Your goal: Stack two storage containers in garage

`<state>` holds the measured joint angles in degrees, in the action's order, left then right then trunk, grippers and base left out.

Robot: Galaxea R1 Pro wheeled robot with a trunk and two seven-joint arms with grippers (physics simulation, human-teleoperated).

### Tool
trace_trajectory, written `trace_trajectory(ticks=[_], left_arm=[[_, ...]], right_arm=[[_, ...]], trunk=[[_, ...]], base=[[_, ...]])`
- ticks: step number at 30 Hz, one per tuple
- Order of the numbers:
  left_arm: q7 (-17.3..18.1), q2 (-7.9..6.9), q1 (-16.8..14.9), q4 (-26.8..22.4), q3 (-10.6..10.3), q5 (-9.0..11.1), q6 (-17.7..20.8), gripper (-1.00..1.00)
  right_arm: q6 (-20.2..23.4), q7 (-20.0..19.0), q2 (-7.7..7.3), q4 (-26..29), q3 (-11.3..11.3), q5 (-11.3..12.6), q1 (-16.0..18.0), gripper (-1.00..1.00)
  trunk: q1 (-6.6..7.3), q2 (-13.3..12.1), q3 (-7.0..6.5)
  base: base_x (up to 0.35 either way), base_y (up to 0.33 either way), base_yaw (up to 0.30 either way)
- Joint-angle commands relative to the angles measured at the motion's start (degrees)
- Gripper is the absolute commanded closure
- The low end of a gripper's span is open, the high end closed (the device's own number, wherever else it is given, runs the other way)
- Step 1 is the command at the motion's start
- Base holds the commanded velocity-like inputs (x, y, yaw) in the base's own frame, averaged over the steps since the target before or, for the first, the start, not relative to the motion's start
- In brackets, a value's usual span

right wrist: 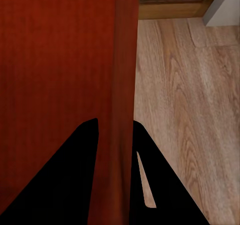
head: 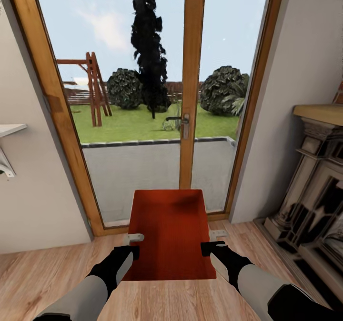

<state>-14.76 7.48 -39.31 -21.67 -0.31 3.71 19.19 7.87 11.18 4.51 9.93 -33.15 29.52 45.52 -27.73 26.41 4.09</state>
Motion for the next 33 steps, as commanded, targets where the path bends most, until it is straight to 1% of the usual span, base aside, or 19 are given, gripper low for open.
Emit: trace_trajectory(ticks=[1,9,33], left_arm=[[-0.62,-0.10,0.02,0.05,0.22,-0.55,0.59,1.00],[-0.62,-0.10,0.02,0.05,0.22,-0.55,0.59,1.00],[-0.54,-0.27,0.02,0.13,0.54,-0.52,0.52,1.00]], right_arm=[[-1.63,0.43,-0.20,0.18,0.81,-1.33,0.09,1.00],[-1.61,0.43,-0.20,0.18,0.81,-1.34,0.11,1.00],[-1.63,0.43,0.00,0.18,0.81,-1.31,0.09,1.00]], trunk=[[-0.03,0.12,0.03],[-0.03,0.12,-0.56],[-0.03,0.12,-0.60]], base=[[0.000,0.000,0.000],[0.000,0.000,0.000],[0.000,0.000,0.000]])
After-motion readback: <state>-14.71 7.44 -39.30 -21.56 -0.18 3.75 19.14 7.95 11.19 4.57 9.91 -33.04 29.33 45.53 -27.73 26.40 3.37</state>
